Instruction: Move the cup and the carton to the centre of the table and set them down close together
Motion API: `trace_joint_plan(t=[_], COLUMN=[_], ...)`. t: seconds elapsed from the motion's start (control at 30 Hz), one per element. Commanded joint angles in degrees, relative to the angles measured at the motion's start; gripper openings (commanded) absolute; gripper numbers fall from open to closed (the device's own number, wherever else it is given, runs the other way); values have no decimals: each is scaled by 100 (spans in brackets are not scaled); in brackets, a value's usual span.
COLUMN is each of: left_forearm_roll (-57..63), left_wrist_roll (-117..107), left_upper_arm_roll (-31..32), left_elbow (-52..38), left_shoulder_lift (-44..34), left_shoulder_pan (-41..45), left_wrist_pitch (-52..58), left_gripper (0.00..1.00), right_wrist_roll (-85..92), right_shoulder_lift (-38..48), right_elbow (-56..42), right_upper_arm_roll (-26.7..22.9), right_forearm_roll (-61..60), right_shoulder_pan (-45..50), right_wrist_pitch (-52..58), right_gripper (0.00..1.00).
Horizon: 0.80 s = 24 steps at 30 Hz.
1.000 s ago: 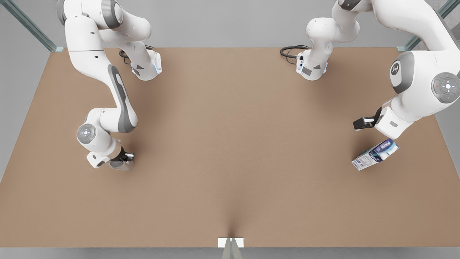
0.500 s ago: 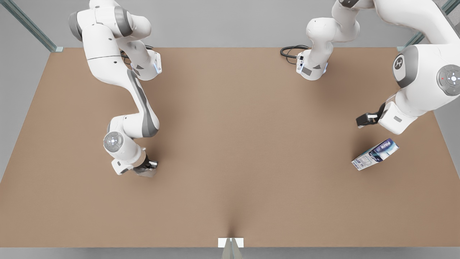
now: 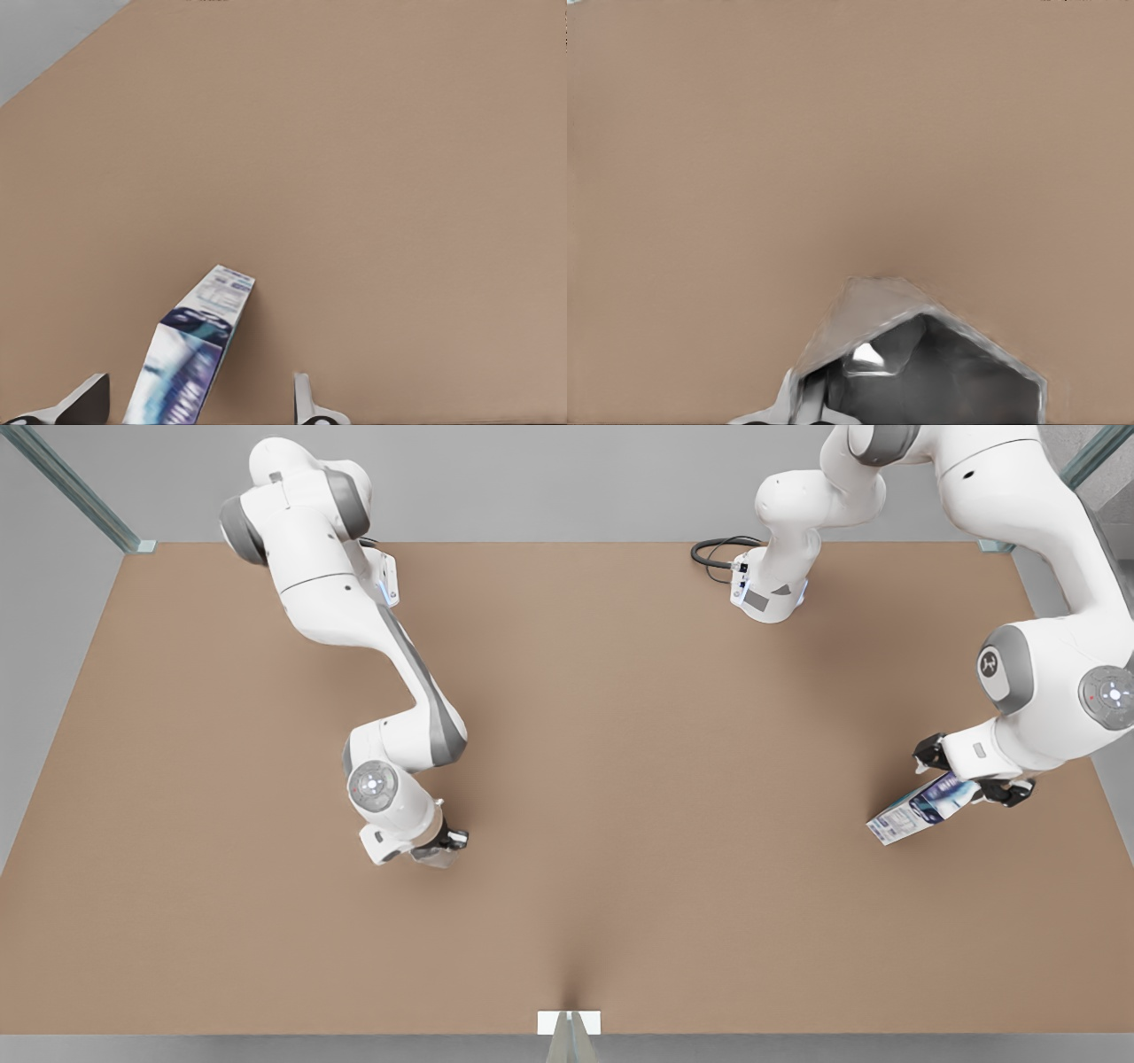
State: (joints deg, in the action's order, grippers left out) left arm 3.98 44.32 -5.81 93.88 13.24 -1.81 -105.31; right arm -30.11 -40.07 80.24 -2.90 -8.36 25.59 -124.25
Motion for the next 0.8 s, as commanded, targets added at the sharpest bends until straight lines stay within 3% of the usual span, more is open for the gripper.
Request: trace_joint_plan(t=[0.0, 0.4, 0.73, 0.77], left_forearm_roll=[7, 7, 112, 112], left_wrist_roll=[112, 991, 1343, 1343], left_upper_arm_roll=[-35, -167, -167, -167], left_elbow=[8, 544, 552, 552], left_shoulder_lift=[3, 311, 618, 653], left_shoulder_pan=[-21, -206, -408, -426], left_wrist_pitch=[-7, -596, -869, -939], left_gripper=[100, 100, 100, 100], right_wrist_roll=[-56, -1374, -2025, -2016], right_shoulder_lift=[-18, -1504, -2128, -2128], right_elbow=[-52, -2223, -2900, -2900], right_upper_arm_roll=[0, 9, 9, 9], right_forearm_roll=[18, -17, -26, -26], right_shoulder_pan=[34, 1001, 1352, 1352], right_wrist_pitch=[59, 472, 129, 121], right_gripper=[21, 21, 21, 38])
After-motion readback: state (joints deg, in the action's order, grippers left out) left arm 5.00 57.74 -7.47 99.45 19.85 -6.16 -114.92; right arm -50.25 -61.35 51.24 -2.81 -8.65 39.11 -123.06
